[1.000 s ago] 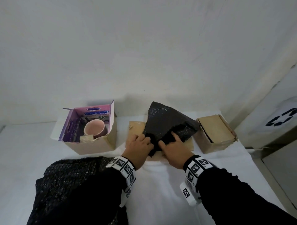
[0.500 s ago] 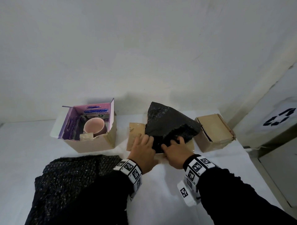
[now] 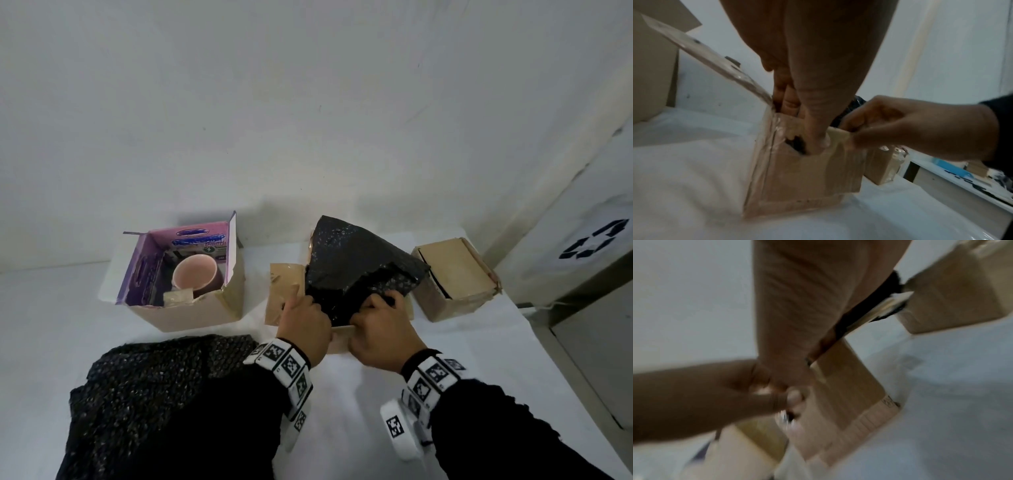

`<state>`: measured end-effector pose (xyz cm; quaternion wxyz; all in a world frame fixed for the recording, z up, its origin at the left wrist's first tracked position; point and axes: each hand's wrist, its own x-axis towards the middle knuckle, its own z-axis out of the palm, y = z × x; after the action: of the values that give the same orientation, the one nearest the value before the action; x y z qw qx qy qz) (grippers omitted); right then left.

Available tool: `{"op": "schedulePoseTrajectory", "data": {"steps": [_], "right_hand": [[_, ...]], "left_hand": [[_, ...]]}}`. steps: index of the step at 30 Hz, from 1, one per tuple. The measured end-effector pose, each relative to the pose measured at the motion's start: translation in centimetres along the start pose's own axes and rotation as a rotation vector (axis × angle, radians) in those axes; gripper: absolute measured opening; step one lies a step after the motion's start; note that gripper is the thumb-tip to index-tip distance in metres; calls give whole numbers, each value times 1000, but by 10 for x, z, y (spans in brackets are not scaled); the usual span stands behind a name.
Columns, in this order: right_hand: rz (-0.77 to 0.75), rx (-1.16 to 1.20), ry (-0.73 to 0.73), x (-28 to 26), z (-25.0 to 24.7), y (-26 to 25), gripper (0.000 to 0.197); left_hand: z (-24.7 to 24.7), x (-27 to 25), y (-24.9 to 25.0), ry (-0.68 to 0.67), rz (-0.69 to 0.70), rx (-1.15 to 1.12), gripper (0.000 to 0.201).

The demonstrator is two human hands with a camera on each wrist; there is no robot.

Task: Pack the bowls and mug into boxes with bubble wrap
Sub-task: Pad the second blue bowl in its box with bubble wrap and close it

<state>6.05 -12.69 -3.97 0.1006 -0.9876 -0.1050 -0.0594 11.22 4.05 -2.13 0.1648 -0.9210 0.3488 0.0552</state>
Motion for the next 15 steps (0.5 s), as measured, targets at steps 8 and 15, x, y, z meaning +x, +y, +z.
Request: {"op": "schedulePoseTrajectory", "data": {"steps": [8, 15], "right_hand": [[1072, 802, 523, 41, -38, 49, 68], [928, 969, 520, 74, -40, 72, 30]], "left_hand": [[11, 14, -33, 59, 88, -347, 63], [-4, 34, -60, 519, -171, -667, 41]]}}
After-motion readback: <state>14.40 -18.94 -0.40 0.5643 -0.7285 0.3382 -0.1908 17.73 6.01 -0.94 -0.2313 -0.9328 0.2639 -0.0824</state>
